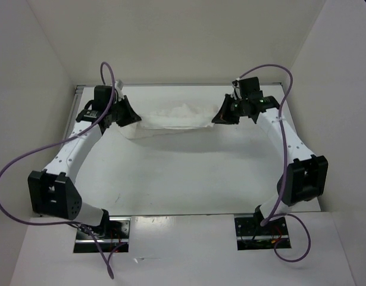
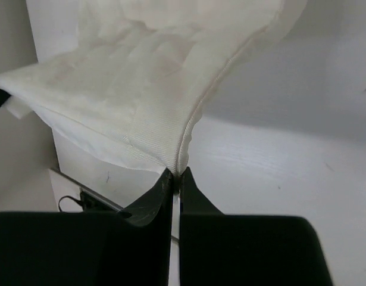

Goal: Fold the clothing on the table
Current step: Fold the skirt

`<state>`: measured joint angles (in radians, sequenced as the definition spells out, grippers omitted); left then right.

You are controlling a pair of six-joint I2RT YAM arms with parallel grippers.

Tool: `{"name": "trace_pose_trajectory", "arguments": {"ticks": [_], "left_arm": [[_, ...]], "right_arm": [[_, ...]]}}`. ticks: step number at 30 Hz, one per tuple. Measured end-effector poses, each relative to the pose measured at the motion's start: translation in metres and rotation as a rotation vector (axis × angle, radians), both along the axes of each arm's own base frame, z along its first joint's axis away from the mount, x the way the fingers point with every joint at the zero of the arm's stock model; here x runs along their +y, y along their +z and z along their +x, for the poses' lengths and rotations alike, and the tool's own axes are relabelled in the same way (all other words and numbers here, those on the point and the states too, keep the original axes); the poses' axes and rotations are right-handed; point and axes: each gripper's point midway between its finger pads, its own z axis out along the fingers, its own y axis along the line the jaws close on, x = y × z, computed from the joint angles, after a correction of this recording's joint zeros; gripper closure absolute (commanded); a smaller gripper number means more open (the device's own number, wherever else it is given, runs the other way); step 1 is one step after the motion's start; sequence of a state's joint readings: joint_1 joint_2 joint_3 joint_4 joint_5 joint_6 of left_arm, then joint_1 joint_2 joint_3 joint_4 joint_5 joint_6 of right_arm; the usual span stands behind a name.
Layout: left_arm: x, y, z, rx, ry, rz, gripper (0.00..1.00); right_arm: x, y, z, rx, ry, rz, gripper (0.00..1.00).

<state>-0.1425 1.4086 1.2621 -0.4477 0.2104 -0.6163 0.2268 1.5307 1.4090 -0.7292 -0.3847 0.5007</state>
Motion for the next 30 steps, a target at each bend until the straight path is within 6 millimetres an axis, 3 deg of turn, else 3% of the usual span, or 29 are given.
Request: {"name": "trace_pose_trajectory", "arguments": {"ticks": [3,6,9,12,14,16,19,21,23,27,30], "left_arm": [[0.000,-0.010,0.021,0.037,-0.014,0.003,1.00],[0.002,0.000,0.061,0.016,-0.028,-0.004,1.00],[0.005,0.031,0.104,-0.053,-0.046,-0.017,1.00],[0.009,0.083,0.136,-0.175,-0.068,-0.044,1.00],[0.009,0.115,0.139,-0.253,-0.094,-0.057,1.00],[0.005,0.142,0.129,-0.322,-0.129,-0.062,1.00],[-0.001,0.152,0.095,-0.355,-0.176,-0.084,1.00],[-0.004,0.139,0.065,-0.339,-0.192,-0.102,1.00],[-0.006,0.111,0.035,-0.290,-0.197,-0.126,1.00],[-0.012,0.017,-0.027,-0.078,-0.183,-0.163,1.00],[-0.020,-0.053,-0.079,0.118,-0.178,-0.182,1.00]], "right_arm": [[0.001,0.011,0.028,-0.036,-0.007,-0.011,1.00],[0.001,0.026,0.068,-0.088,-0.022,-0.023,1.00],[0.001,0.058,0.109,-0.189,-0.038,-0.034,1.00],[0.001,0.111,0.135,-0.333,-0.050,-0.034,1.00],[0.000,0.149,0.137,-0.424,-0.049,-0.029,1.00],[-0.002,0.183,0.132,-0.510,-0.046,-0.028,1.00],[-0.007,0.201,0.108,-0.552,-0.038,-0.030,1.00],[-0.010,0.183,0.085,-0.503,-0.024,-0.034,1.00],[-0.012,0.146,0.060,-0.422,-0.009,-0.036,1.00],[-0.012,0.024,-0.006,-0.109,0.027,-0.036,1.00],[-0.013,-0.069,-0.078,0.186,0.057,-0.038,1.00]]}}
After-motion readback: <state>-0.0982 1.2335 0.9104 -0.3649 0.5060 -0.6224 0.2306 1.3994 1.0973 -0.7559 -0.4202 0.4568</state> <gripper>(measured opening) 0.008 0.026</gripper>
